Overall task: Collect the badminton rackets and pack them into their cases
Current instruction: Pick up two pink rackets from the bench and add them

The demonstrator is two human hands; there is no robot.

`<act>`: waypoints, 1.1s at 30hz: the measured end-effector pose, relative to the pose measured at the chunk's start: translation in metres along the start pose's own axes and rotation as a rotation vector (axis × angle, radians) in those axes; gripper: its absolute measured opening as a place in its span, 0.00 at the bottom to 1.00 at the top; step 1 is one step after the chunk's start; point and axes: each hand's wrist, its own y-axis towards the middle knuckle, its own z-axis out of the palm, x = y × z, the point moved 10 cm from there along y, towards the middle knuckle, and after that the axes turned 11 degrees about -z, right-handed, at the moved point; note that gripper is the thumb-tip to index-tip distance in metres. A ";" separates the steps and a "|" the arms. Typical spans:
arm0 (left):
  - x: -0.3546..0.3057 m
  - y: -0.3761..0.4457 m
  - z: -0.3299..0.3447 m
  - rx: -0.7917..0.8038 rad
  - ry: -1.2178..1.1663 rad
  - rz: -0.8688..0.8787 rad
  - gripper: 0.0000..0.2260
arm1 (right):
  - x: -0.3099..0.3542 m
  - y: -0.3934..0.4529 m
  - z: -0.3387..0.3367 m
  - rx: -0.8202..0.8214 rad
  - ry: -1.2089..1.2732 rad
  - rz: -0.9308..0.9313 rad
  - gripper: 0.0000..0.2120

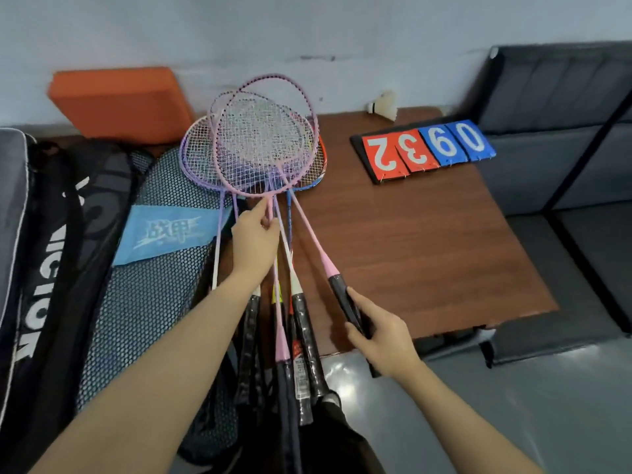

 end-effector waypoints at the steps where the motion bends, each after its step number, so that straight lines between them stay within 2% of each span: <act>1: 0.001 0.003 0.003 0.003 -0.004 0.000 0.20 | 0.000 0.002 0.004 0.010 -0.003 0.002 0.28; 8: 0.009 0.026 0.020 0.054 -0.016 -0.066 0.21 | -0.001 0.029 0.031 0.098 -0.044 -0.001 0.24; 16: 0.005 0.046 0.025 0.029 -0.093 -0.098 0.20 | 0.019 0.069 0.024 0.009 -0.113 -0.066 0.22; 20: -0.006 0.072 0.020 -0.011 -0.124 -0.058 0.16 | 0.038 0.106 0.034 -0.033 0.000 -0.061 0.27; 22: -0.005 0.084 0.016 -0.035 -0.144 -0.078 0.16 | 0.045 0.126 0.046 0.002 -0.004 -0.052 0.30; 24: -0.002 0.093 0.017 -0.016 -0.143 -0.093 0.14 | 0.050 0.141 0.061 0.070 -0.062 -0.045 0.28; 26: 0.002 0.095 0.024 0.058 -0.117 -0.100 0.12 | 0.053 0.149 0.065 0.058 -0.068 -0.053 0.22; 29: 0.013 0.086 0.033 0.182 0.007 -0.059 0.18 | 0.047 0.153 0.052 -0.072 0.016 -0.040 0.18; 33: 0.027 0.063 0.032 0.192 0.263 0.105 0.19 | 0.040 0.150 0.046 -0.096 -0.109 -0.092 0.17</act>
